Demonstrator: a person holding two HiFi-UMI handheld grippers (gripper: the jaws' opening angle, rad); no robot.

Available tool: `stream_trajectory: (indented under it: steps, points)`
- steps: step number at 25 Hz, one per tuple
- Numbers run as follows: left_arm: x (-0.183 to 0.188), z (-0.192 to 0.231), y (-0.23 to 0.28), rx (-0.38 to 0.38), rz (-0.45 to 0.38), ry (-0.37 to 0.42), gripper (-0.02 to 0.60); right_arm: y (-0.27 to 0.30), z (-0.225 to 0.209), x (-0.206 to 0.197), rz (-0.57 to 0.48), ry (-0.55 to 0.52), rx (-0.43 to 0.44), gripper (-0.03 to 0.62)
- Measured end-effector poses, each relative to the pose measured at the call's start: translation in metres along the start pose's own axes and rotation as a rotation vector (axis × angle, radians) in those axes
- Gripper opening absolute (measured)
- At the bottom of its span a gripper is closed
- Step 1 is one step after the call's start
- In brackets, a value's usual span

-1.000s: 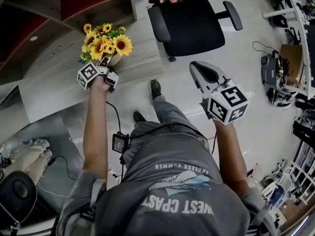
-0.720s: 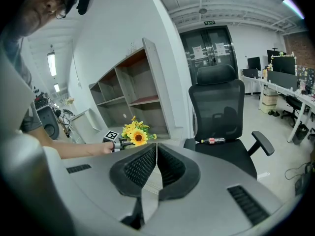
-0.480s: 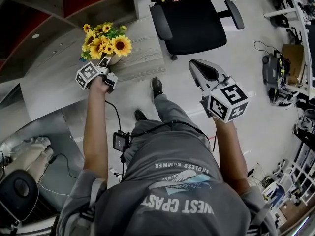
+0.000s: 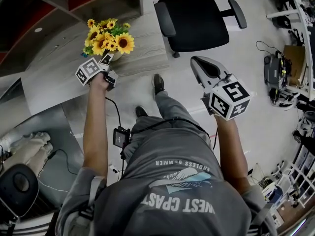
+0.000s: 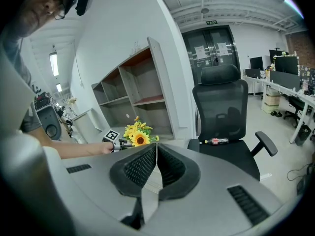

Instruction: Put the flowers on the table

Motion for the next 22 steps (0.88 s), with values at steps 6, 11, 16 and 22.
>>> stream_trajectory:
  steps: [6, 11, 16, 22]
  points:
    - [0.003, 0.007, 0.005, 0.062, 0.012, 0.048, 0.495, -0.002, -0.006, 0.001, -0.006, 0.0, 0.0, 0.029]
    - [-0.002, 0.007, 0.0, 0.045, 0.009, 0.049, 0.495, 0.001, -0.004, -0.005, 0.0, -0.003, 0.008, 0.03]
    - [0.003, -0.004, -0.001, 0.02, 0.015, 0.075, 0.495, 0.005, -0.002, 0.001, -0.006, -0.016, 0.018, 0.029]
    - [0.005, -0.01, -0.032, -0.004, -0.006, 0.081, 0.494, 0.004, 0.018, 0.004, -0.018, -0.038, 0.038, 0.029]
Point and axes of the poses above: the fingertips, and each gripper's own axes: y forward along the fingers, z to its left, x out of its top, the point moved 2 cm from there along -y, backward along the fingers, and after that the axes turned 3 degrees about z, right-handed, at the moved point
